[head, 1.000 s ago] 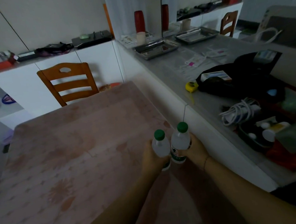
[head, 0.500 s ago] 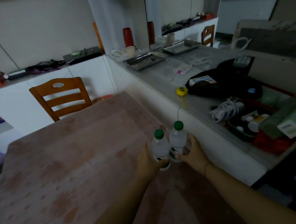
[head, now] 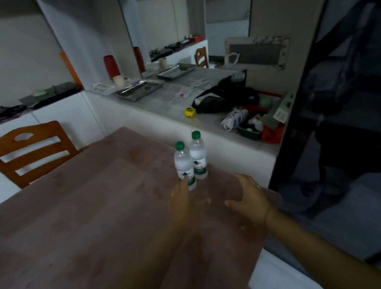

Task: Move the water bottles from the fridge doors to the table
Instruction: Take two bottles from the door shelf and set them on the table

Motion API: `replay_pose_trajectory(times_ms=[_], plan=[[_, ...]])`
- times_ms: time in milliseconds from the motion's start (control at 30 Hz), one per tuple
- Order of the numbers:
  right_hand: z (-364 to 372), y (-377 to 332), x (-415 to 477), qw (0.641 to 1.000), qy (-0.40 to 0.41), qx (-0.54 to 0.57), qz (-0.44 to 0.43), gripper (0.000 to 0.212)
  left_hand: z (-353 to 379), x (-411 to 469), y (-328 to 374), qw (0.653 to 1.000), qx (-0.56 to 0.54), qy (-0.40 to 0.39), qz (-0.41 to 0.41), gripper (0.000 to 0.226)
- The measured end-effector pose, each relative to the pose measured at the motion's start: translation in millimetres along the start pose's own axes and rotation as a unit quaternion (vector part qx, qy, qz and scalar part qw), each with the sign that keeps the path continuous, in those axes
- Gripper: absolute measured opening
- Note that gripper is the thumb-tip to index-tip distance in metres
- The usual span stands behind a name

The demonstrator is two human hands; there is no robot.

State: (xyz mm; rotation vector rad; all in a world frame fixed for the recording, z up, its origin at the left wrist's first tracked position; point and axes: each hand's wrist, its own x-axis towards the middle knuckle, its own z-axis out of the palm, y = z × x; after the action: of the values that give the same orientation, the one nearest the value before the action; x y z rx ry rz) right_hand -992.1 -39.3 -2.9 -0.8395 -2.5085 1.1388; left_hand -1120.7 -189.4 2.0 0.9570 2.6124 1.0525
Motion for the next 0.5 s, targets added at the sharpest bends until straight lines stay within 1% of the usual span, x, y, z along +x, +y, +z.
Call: replay_pose_trajectory(times_ms=[67, 200, 300, 400, 500], plan=[[-7.1, 1.7, -27.1, 1.000, 0.018, -0.009, 0.013, 0.088, 0.3, -17.7, 8.7, 1.000, -0.003, -0.018, 0.006, 0.086], [-26.2, 4.4, -78.1, 0.998, 0.047, -0.015, 0.025, 0.082, 7.2, -49.5, 26.2, 0.998, 0.015, -0.050, 0.039, 0.085], [-43.6, 8.4, -111.3, 0.997, 0.064, -0.028, 0.041, 0.084, 13.9, -75.0, 44.4, 0.995, 0.032, -0.073, 0.059, 0.084], [-56.5, 13.3, -146.0, 0.995, 0.076, -0.032, 0.056, 0.085, 22.1, -104.7, 61.9, 0.992, 0.027, -0.094, 0.074, 0.082], [-64.6, 20.4, -183.4, 0.994, 0.078, -0.047, 0.060, 0.086, 30.0, -139.7, 74.6, 0.992, 0.015, -0.098, 0.078, 0.079]])
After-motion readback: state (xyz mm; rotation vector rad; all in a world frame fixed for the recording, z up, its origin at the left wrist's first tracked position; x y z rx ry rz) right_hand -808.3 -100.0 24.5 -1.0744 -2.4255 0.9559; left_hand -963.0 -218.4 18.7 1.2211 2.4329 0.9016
